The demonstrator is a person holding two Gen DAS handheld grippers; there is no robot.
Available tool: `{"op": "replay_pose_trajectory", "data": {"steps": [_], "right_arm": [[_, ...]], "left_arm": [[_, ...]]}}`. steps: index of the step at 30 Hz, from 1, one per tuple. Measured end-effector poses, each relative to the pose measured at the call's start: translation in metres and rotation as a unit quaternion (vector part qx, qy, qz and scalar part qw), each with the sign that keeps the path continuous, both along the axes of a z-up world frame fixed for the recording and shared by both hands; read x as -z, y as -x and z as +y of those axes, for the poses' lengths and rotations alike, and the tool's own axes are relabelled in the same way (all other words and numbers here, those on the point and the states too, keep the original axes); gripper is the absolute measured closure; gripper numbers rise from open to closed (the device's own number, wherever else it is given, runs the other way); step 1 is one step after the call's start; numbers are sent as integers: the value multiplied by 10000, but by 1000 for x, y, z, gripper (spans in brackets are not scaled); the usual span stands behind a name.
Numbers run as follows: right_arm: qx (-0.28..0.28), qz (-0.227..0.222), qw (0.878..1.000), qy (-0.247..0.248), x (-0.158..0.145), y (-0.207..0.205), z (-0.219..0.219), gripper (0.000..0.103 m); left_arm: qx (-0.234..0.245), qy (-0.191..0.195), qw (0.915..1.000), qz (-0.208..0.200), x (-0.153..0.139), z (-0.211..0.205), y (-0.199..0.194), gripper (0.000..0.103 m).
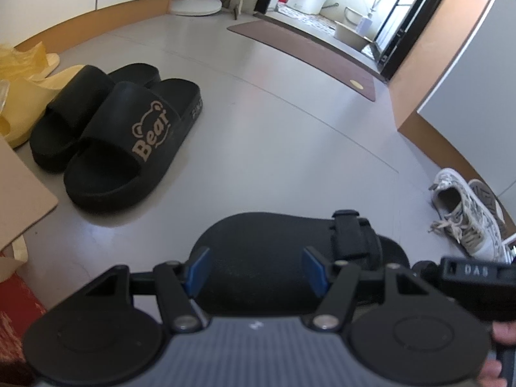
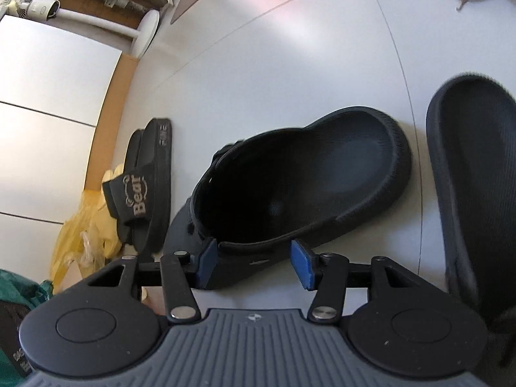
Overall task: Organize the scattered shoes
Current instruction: 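Carry the black clog with the right gripper toward the other black clog, then lower the clog beside its matching clog and open the right gripper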
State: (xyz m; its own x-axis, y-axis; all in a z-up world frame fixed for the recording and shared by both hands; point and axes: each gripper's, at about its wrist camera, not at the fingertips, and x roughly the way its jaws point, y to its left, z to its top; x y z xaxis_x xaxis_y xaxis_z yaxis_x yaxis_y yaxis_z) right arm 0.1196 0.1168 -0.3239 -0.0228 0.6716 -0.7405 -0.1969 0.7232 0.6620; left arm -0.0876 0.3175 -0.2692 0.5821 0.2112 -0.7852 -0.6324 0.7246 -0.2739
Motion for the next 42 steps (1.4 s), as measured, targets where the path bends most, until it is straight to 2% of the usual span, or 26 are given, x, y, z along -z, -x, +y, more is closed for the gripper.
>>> {"op": "replay_pose_trajectory", "data": {"steps": [6,13,20,27,34,38,42], "right_arm": [[190,87,9997,110,8,-12,11,45],[218,125,9993,276,11,-7,21,44],[-151,-61,9992,358,8,-10,22,53],[-662,-590,9941,621,-8,-16,29,66],[-849,-996,9879,836,-21,-22,25,74],[-938,-1036,9862,887,-26,-23,19,80],[-1056,-1044,9837,1012,-28,-19,9,81]], "left_arm": [[16,10,10000,-23,0,-1,-1,38],[-4,19,10000,-8,0,-1,0,38],[-14,22,10000,-27,0,-2,-1,38],[32,28,10000,-28,1,-4,-4,38],[19,50,10000,-26,2,-6,-6,38],[31,55,10000,-48,3,-7,-8,38],[-6,114,9999,-109,3,-8,-10,38]]}}
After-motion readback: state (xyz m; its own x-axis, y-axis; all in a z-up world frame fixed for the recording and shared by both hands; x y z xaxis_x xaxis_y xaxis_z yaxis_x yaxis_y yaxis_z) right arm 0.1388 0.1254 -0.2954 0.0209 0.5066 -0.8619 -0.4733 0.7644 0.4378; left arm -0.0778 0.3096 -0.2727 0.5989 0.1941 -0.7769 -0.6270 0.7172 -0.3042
